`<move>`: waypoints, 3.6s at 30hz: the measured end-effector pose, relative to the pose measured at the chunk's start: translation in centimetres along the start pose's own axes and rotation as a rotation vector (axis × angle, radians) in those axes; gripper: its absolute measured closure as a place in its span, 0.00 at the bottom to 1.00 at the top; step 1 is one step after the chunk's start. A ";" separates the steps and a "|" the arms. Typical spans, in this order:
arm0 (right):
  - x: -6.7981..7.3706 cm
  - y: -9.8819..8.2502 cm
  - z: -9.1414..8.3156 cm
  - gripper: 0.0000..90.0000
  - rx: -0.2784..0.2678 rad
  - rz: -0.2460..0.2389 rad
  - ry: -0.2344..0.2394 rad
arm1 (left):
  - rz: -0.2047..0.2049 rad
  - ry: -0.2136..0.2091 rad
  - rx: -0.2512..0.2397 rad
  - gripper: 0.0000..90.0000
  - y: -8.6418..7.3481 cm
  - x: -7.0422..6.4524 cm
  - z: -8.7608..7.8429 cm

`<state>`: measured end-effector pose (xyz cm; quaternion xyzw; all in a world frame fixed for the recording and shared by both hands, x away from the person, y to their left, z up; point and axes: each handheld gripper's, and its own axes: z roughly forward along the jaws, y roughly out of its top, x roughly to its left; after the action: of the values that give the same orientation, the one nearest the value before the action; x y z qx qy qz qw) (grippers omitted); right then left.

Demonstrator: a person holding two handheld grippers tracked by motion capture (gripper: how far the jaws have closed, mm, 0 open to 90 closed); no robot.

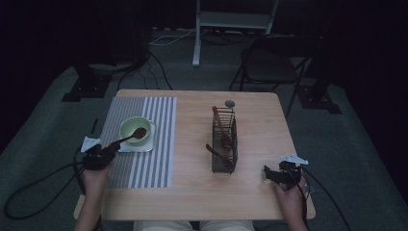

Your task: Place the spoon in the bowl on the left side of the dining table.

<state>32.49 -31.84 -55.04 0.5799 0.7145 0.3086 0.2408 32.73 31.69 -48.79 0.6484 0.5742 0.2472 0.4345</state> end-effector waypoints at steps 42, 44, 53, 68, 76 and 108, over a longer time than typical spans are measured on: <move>0.0 0.0 0.0 0.13 0.000 0.000 0.000 | 0.061 0.117 0.152 0.11 -4.4 -0.6 -1.2; 0.0 0.0 0.0 0.13 0.000 0.000 0.000 | 0.064 0.121 0.159 0.11 -4.8 -0.5 -1.4; 0.0 0.0 0.0 0.13 0.000 0.000 0.000 | 0.088 0.134 0.167 0.01 -6.0 -0.5 -2.4; 0.0 0.0 0.0 0.13 0.000 0.000 0.000 | 0.158 0.198 0.118 0.01 -8.1 -0.6 -4.3; 0.0 0.0 0.0 0.13 0.000 0.000 0.000 | 0.142 0.196 0.113 0.01 -8.9 -0.3 -5.2; 0.0 0.0 0.0 0.13 0.000 0.000 0.000 | 0.062 0.365 0.102 0.01 -11.8 2.8 -8.9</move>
<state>32.49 -31.83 -55.03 0.5800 0.7144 0.3086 0.2407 19.78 36.42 -54.82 0.6313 0.6351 0.3446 0.2817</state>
